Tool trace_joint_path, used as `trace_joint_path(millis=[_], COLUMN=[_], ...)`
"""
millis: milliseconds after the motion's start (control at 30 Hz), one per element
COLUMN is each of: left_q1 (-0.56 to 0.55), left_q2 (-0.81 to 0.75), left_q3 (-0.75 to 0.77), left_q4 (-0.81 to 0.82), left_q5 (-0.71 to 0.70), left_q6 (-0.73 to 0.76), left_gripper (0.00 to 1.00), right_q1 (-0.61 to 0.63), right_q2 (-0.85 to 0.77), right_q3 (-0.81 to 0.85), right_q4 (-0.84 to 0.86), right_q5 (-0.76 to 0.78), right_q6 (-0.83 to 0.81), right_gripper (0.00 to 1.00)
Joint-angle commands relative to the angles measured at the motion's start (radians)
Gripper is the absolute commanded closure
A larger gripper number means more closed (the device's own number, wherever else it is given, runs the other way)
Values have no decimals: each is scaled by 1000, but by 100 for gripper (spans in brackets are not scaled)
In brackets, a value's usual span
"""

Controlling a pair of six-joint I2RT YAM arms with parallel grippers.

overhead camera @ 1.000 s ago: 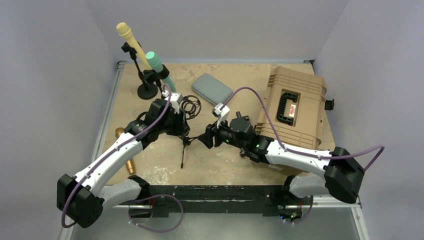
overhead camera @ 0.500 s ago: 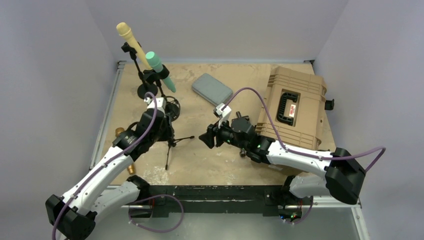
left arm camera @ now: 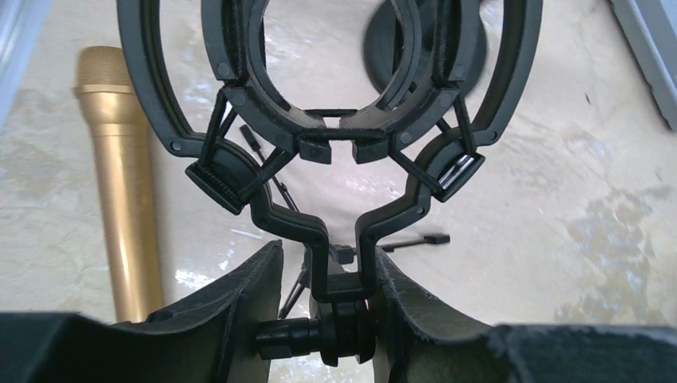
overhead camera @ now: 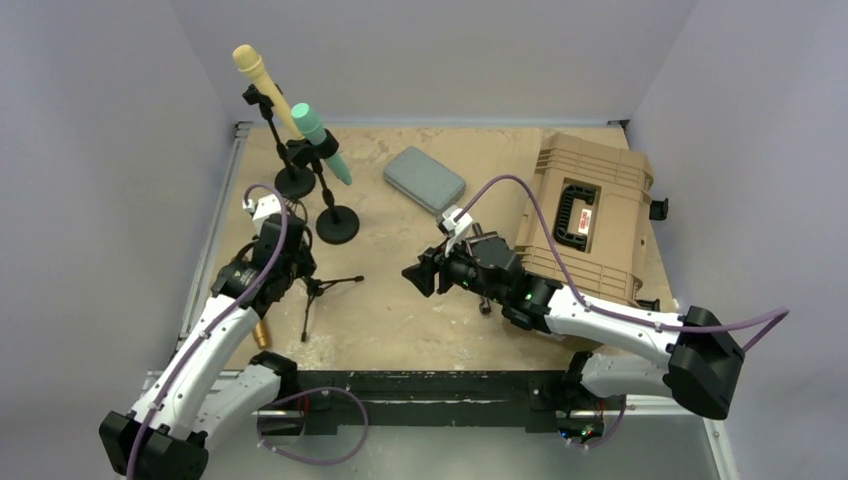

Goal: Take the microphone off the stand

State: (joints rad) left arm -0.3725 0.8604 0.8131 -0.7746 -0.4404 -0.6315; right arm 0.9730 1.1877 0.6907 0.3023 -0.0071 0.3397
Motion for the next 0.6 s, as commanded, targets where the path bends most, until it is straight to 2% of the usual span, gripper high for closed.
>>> trace_joint_path(millis=[0, 100, 233, 333, 467, 500, 567], left_q1=[92, 163, 222, 254, 274, 274, 274], left_q2=[-18, 18, 93, 133, 186, 187, 167], left_q3=[41, 46, 85, 94, 133, 131, 113], left_q4=[17, 67, 97, 146, 124, 117, 117], left_q5=[-58, 14, 26, 32, 67, 79, 98], left_q6=[29, 13, -2, -3, -28, -34, -44], left_gripper=[100, 100, 100, 100, 98, 90, 67], right_q1=[-5, -5, -5, -5, -5, -5, -5], right_q2=[-30, -27, -31, -42, -45, -46, -48], right_q3=[-16, -9, 3, -6, -8, -8, -7], right_q4=[8, 6, -16, -17, -19, -19, -17], right_q5=[26, 20, 18, 28, 24, 25, 28], right_q6=[-8, -9, -14, -13, -6, -4, -5], right_gripper=[48, 48, 48, 48, 48, 48, 48])
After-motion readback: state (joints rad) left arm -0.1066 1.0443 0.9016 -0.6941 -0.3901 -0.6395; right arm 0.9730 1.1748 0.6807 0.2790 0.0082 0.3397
